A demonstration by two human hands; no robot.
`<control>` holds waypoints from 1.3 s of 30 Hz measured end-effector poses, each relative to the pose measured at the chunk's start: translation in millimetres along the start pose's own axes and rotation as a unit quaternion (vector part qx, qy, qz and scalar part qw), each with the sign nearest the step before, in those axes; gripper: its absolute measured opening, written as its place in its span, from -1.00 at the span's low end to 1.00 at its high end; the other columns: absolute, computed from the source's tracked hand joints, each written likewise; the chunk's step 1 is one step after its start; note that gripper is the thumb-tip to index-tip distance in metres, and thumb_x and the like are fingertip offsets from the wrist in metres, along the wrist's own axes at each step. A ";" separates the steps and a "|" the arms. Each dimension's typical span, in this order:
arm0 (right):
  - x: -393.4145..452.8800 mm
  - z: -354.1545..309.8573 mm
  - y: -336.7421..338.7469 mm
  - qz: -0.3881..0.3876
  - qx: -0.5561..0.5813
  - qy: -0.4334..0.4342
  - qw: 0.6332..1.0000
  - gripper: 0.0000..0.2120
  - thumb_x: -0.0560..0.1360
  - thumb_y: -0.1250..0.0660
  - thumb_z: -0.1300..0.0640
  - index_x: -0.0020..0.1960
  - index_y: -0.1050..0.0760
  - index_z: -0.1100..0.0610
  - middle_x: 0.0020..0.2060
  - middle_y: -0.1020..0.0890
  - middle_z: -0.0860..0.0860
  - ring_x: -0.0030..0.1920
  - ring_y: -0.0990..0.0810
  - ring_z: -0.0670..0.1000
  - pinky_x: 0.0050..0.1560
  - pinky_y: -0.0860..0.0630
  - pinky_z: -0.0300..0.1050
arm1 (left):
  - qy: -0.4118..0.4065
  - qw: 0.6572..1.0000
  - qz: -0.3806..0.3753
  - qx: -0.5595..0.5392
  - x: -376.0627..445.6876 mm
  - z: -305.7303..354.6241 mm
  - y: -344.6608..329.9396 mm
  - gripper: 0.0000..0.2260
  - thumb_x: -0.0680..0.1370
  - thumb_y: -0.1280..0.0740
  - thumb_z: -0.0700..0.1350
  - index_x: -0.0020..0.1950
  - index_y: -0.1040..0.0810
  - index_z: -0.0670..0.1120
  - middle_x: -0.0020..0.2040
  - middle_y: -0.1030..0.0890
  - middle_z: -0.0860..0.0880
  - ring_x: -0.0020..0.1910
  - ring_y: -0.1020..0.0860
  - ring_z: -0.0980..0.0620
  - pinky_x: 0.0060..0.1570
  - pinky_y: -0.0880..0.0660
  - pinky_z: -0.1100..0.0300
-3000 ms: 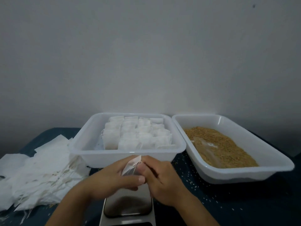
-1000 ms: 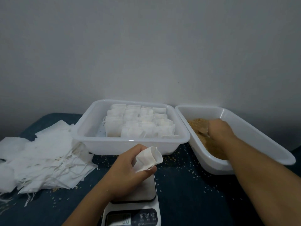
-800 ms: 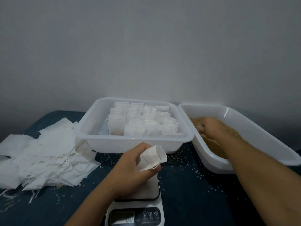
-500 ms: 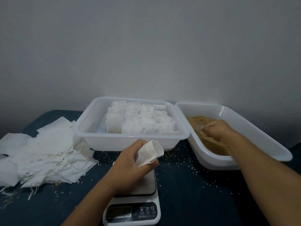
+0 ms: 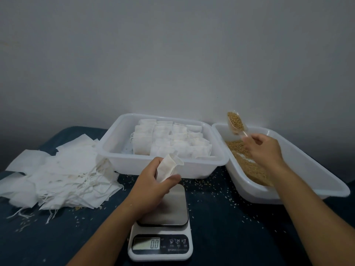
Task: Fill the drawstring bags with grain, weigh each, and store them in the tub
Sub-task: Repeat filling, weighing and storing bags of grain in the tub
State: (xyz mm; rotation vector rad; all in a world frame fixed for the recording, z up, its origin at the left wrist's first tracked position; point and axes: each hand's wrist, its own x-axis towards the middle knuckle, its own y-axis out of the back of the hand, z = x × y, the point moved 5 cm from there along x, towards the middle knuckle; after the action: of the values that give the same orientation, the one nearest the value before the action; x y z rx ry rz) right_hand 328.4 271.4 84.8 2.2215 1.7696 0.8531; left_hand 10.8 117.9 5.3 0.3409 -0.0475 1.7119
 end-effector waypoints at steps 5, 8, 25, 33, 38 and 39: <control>-29.1 -31.3 -4.9 -0.078 0.050 0.048 0.995 -0.75 0.52 -0.49 -0.17 0.15 -0.65 -0.11 -0.15 -0.75 -0.16 -0.23 -0.72 -0.14 -0.28 -0.59 -0.23 | 0.022 0.999 0.014 -0.031 3.8 -4.8 8.1 -0.79 0.44 -0.48 0.14 0.04 -0.58 0.29 -0.05 -0.70 0.13 -0.10 -0.66 0.04 -0.16 -0.64 0.14; -44.0 -44.1 -11.3 -0.181 0.060 0.076 0.979 -0.81 0.48 -0.54 -0.06 0.07 -0.74 -0.05 -0.17 -0.77 0.02 -0.32 -0.63 -0.09 -0.34 -0.55 -0.20 | 0.021 0.999 0.020 -0.034 4.9 -6.6 14.7 -0.77 0.43 -0.49 0.14 0.07 -0.61 0.27 -0.04 -0.72 0.08 -0.11 -0.67 0.01 -0.12 -0.63 0.11; -70.7 -94.7 -5.9 -0.355 -0.091 0.191 0.910 -0.66 0.32 -0.61 -0.02 0.09 -0.76 -0.04 -0.10 -0.78 -0.16 -0.05 -0.75 -0.17 -0.01 -0.56 -0.42 | 0.011 0.999 0.011 0.050 6.4 -14.5 28.3 -0.76 0.51 -0.54 0.09 0.13 -0.59 0.16 -0.01 -0.70 0.10 -0.08 -0.66 0.10 -0.07 -0.59 0.22; -75.5 -115.8 -9.0 -0.379 -0.156 0.225 0.884 -0.63 0.28 -0.57 -0.15 0.07 -0.76 -0.13 -0.13 -0.76 -0.27 -0.10 -0.72 -0.26 -0.07 -0.50 -0.49 | -0.003 0.994 -0.025 0.110 4.6 -13.4 22.1 -0.76 0.52 -0.53 0.06 0.14 -0.58 0.14 0.03 -0.67 0.09 -0.03 -0.64 0.08 0.01 -0.60 0.06; -75.7 -126.1 -12.6 -0.401 -0.195 0.228 0.865 -0.67 0.27 -0.53 -0.25 0.03 -0.73 -0.28 -0.12 -0.75 -0.30 -0.07 -0.72 -0.25 0.02 -0.60 -0.32 | -0.017 0.991 -0.044 0.122 2.5 -11.4 17.5 -0.74 0.53 -0.54 -0.01 0.17 -0.59 0.12 0.03 -0.68 0.12 0.00 -0.63 0.04 0.07 -0.57 0.00; -75.4 -127.7 -13.3 -0.404 -0.205 0.229 0.862 -0.66 0.27 -0.52 -0.28 0.03 -0.73 -0.28 -0.11 -0.75 -0.30 -0.06 -0.72 -0.24 0.08 -0.64 -0.22 | -0.018 0.991 -0.047 0.125 2.3 -10.9 16.8 -0.73 0.53 -0.54 -0.01 0.19 -0.59 0.11 0.05 -0.68 0.12 0.01 -0.64 0.03 0.09 -0.57 -0.01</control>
State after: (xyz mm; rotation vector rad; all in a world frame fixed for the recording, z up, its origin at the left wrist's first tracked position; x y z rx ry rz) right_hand 239.5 177.7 158.9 0.8890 2.1575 1.4030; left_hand -8.0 119.6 -1.7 0.5517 0.1558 1.6206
